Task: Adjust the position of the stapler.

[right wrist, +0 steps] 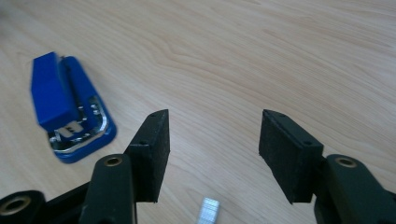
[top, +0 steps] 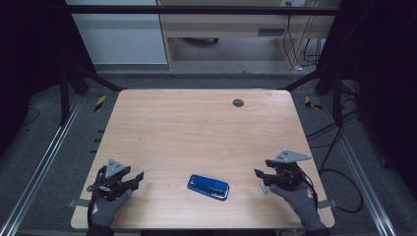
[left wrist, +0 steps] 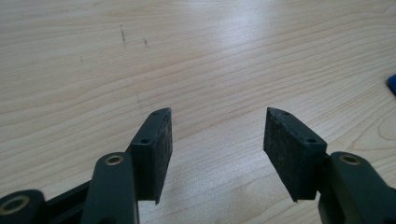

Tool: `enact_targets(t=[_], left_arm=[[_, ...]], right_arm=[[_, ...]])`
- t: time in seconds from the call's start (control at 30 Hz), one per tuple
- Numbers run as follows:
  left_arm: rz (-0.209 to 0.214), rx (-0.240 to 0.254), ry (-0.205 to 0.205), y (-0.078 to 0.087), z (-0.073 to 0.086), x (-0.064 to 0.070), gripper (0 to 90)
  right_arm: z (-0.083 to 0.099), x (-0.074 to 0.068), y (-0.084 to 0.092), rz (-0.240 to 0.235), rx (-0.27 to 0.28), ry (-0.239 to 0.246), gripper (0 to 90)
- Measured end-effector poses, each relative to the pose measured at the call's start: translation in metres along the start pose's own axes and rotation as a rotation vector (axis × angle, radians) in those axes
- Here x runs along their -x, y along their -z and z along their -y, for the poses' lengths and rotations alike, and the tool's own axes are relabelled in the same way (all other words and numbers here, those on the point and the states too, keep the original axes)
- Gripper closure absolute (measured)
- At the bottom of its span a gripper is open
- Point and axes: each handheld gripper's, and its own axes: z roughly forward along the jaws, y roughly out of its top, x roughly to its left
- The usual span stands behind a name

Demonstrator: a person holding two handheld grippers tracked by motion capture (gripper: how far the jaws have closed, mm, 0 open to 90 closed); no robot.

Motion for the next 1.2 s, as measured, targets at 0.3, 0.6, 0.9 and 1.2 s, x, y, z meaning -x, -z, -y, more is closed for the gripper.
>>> enact_targets(t=[0.3, 0.6, 0.9, 1.2], left_arm=[[-0.015, 0.009, -0.018, 0.001, 0.000, 0.000, 50.4], [0.000, -0.009, -0.010, -0.001, 0.001, 0.000, 50.3], [0.008, -0.012, -0.012, -0.002, 0.000, 0.002, 49.7], [0.003, -0.020, -0.021, -0.002, 0.000, 0.001, 49.2]], right_arm=[[-0.039, -0.025, -0.017, -0.119, -0.057, 0.077, 43.3], [-0.050, -0.040, -0.033, -0.084, -0.076, 0.139, 52.8], [-0.057, -0.044, -0.037, -0.074, -0.070, 0.154, 56.0], [-0.073, -0.058, -0.048, -0.193, -0.186, 0.160, 53.2]])
